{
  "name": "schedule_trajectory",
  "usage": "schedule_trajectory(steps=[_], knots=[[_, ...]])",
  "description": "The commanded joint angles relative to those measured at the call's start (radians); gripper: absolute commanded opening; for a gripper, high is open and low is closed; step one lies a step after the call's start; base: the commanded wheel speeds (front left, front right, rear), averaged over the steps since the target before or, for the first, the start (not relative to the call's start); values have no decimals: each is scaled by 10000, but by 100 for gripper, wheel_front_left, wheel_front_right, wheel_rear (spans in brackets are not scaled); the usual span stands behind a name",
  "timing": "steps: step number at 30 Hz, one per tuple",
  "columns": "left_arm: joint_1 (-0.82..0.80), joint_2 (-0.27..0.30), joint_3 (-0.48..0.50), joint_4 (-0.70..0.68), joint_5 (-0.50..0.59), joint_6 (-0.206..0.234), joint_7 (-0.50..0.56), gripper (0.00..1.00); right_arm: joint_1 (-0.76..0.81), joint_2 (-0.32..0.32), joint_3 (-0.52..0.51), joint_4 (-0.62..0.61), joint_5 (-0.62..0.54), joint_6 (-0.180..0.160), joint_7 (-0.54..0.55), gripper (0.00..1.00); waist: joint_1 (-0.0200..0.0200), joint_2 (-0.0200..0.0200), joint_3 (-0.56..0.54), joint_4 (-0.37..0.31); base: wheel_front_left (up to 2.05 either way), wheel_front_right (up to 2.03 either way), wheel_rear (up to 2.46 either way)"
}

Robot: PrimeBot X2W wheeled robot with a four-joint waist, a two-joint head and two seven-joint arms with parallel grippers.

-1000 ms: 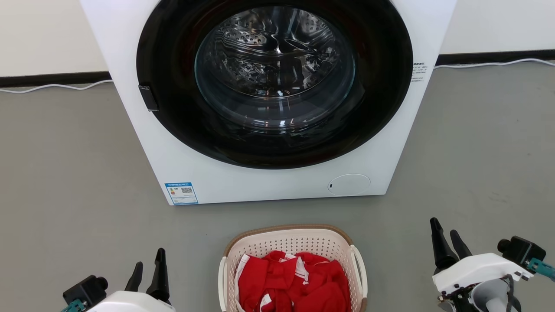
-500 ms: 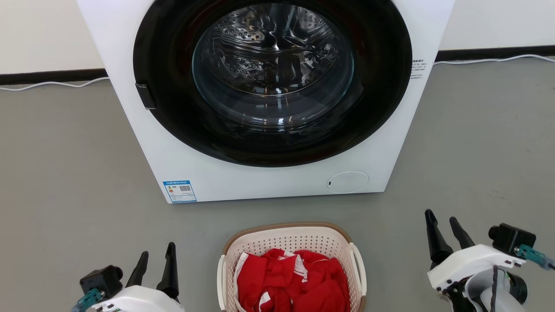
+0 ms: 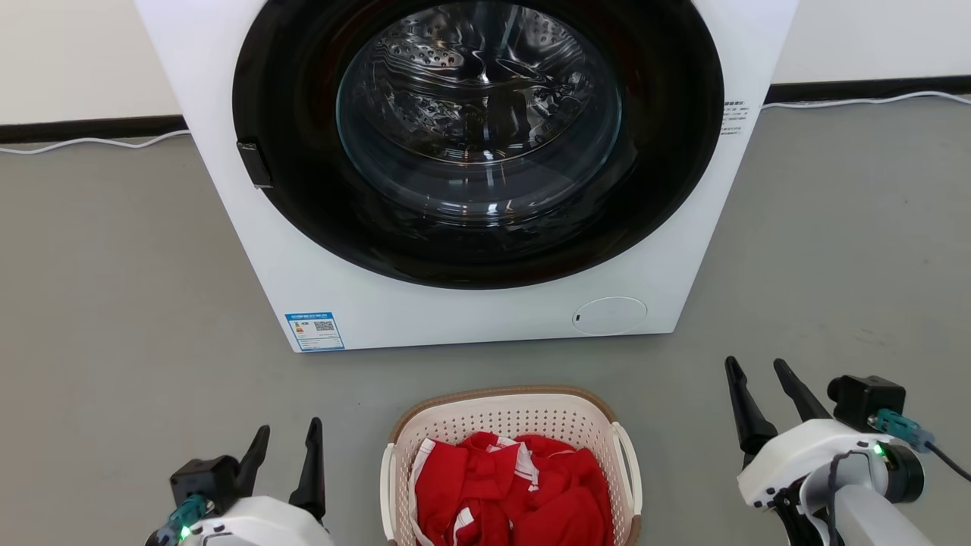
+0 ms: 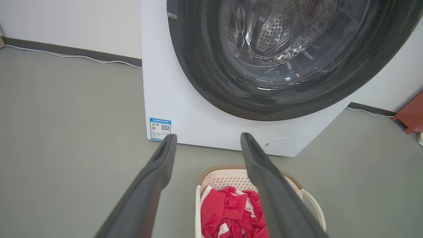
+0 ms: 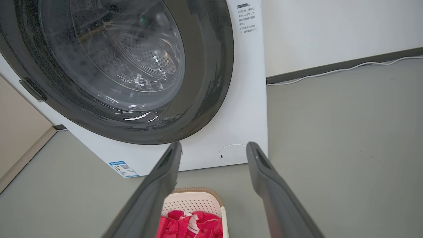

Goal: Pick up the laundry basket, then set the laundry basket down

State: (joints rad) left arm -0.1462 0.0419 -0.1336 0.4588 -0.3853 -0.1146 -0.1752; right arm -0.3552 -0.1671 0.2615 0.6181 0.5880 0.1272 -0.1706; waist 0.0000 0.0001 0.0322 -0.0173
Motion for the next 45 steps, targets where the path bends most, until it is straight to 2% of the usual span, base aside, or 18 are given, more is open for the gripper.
schedule_trajectory(steps=[1,25,34,45], knots=[[-608,109,169,-153,469,74,-200,100,-492,-187,325,-44,-394,29,-254,100,0,-1,4,3,0,0,0],[-942,100,-220,-35,3159,137,-866,100,-1328,-555,1278,780,-2699,35,-912,100,0,-1,108,12,0,0,0],[-902,88,-93,29,2938,223,-866,100,-1268,-457,837,936,-2658,35,-912,100,0,-1,56,28,0,0,0],[-779,85,180,135,1793,467,-866,100,-1024,-92,-194,904,-2972,35,-912,100,0,-1,-1,35,0,0,0]])
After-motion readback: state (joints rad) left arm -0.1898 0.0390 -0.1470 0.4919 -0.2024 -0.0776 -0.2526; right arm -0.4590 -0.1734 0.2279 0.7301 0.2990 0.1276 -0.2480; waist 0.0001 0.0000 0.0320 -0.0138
